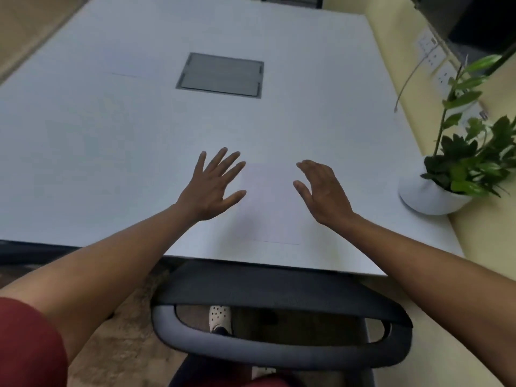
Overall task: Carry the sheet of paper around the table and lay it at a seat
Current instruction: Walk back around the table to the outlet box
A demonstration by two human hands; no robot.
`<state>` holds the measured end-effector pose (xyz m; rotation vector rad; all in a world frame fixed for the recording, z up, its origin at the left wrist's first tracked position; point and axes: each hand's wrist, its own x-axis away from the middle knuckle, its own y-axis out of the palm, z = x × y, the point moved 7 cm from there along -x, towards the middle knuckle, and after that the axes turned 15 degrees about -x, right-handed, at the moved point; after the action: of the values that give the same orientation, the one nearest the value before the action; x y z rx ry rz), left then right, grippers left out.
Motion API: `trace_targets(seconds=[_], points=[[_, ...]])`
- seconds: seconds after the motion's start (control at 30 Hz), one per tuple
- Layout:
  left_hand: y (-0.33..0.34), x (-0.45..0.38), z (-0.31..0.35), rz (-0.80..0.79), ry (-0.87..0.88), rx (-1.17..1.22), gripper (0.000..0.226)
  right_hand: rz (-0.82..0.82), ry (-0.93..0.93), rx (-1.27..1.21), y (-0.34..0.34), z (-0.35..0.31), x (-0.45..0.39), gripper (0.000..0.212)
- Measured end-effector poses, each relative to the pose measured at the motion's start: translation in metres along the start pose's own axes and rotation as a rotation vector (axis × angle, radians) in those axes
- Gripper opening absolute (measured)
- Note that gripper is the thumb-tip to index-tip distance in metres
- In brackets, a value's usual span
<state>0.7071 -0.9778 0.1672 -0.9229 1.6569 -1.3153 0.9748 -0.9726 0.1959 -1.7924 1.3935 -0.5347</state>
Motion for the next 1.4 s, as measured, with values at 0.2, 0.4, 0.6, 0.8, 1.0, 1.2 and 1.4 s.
trace_targets(seconds=[0.2, 0.4, 0.6, 0.8, 1.0, 1.2, 1.4], points=[[-0.080, 0.041, -0.010, 0.107, -0.230, -0.169, 0.082, 0.023, -0.167, 0.020, -0.011, -0.070, -0.012, 0.058], [-0.162, 0.129, -0.066, 0.170, -0.516, -0.344, 0.080, 0.005, -0.421, -0.026, -0.002, -0.176, -0.037, 0.060], [-0.225, 0.273, -0.144, 0.184, -0.857, -0.497, 0.082, -0.056, -0.692, -0.072, 0.055, -0.326, -0.033, 0.060], [-0.272, 0.447, -0.198, 0.223, -1.152, -0.592, 0.087, -0.150, -0.999, -0.122, 0.141, -0.504, 0.009, 0.060], [-0.290, 0.621, -0.241, 0.221, -1.354, -0.648, 0.089, -0.270, -1.185, -0.204, 0.243, -0.673, 0.073, 0.063], [-0.305, 0.766, -0.288, 0.169, -1.468, -0.740, 0.088, -0.278, -1.297, -0.226, 0.335, -0.812, 0.125, 0.066], [-0.307, 0.850, -0.332, 0.157, -1.533, -0.803, 0.086, -0.305, -1.295, -0.225, 0.398, -0.893, 0.142, 0.070]])
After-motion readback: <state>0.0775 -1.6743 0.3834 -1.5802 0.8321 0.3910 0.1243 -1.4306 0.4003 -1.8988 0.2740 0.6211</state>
